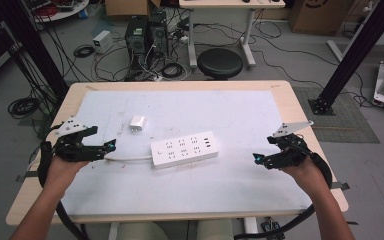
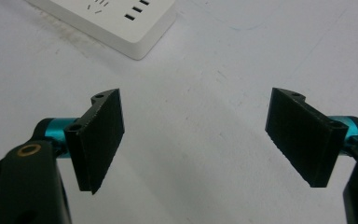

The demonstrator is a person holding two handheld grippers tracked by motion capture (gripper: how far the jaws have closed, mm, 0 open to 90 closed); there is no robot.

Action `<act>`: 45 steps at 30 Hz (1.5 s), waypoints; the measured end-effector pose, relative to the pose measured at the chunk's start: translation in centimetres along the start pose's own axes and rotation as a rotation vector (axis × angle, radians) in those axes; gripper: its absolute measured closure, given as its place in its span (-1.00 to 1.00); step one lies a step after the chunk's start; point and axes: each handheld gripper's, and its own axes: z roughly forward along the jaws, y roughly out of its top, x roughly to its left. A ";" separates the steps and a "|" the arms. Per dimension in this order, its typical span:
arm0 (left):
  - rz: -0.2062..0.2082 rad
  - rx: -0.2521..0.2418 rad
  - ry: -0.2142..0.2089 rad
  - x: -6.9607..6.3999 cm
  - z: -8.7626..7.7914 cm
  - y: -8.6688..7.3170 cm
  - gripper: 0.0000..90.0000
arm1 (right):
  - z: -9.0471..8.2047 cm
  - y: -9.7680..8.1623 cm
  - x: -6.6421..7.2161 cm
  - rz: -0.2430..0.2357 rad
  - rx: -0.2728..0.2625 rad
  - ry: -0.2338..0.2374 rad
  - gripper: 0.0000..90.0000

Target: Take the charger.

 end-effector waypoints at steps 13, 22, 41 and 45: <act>-0.129 -0.011 0.055 0.3 2.0 0.6 -0.62 | 0.0 0.9 0.2 -0.003 -0.003 -0.014 -0.56; -0.202 0.008 0.092 0.6 4.9 2.3 -0.62 | 0.5 1.2 0.4 0.001 0.007 -0.027 -0.56; -0.241 0.137 0.161 2.0 12.3 4.2 -0.62 | 0.7 1.1 0.3 0.001 0.010 -0.029 -0.56; -0.248 0.183 0.189 2.8 14.0 3.8 -0.62 | 0.8 1.2 0.1 0.001 0.006 -0.029 -0.56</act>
